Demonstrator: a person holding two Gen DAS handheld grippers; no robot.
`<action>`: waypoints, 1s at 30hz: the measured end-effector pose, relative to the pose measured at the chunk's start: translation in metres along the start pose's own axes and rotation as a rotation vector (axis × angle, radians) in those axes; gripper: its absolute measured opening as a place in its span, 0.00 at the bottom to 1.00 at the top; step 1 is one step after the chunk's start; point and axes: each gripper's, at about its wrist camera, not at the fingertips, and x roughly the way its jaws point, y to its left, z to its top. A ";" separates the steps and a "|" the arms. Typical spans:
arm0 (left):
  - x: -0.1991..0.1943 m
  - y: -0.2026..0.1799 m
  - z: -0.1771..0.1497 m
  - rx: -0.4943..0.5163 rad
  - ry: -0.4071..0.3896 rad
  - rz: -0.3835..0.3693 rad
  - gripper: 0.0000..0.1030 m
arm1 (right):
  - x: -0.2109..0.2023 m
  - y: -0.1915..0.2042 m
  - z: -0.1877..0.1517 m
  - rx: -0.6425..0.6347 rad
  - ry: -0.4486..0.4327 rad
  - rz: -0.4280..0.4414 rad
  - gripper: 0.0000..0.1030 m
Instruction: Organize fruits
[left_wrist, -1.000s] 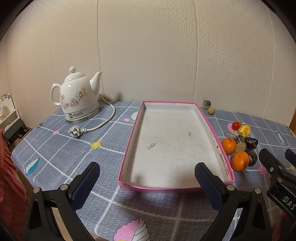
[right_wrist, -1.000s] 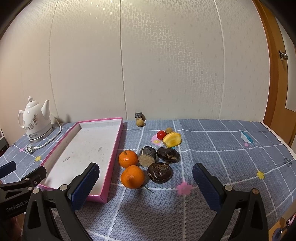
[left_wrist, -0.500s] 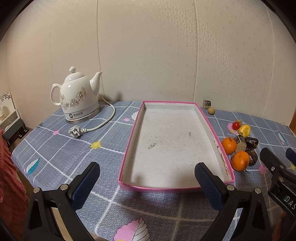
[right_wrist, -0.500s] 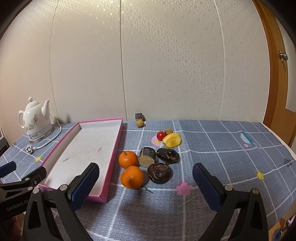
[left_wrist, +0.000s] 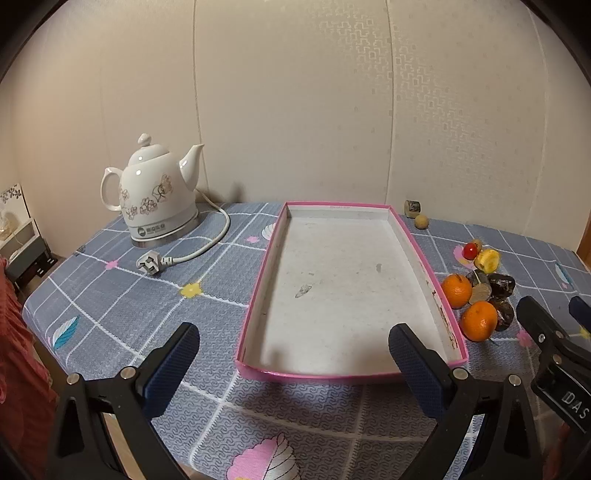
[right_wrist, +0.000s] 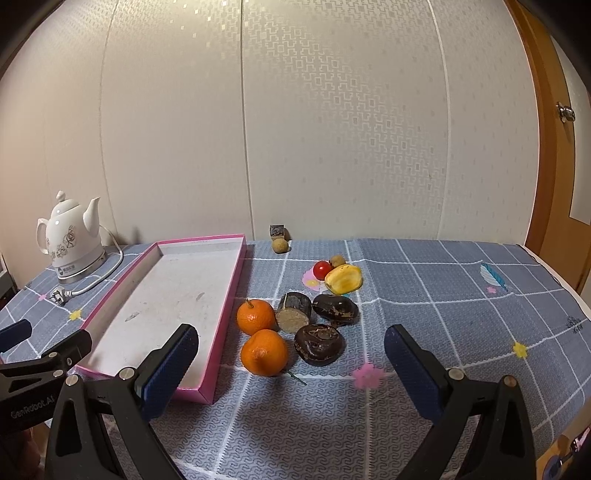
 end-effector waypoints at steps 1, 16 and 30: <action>0.000 -0.001 0.000 0.001 0.000 -0.001 1.00 | 0.000 0.000 0.000 0.000 0.000 -0.001 1.00; 0.003 -0.006 -0.002 0.027 0.019 -0.012 1.00 | 0.000 -0.008 -0.001 0.007 -0.016 -0.028 1.00; 0.003 0.005 -0.016 -0.048 0.088 -0.293 1.00 | -0.008 -0.039 0.002 0.030 -0.001 -0.062 1.00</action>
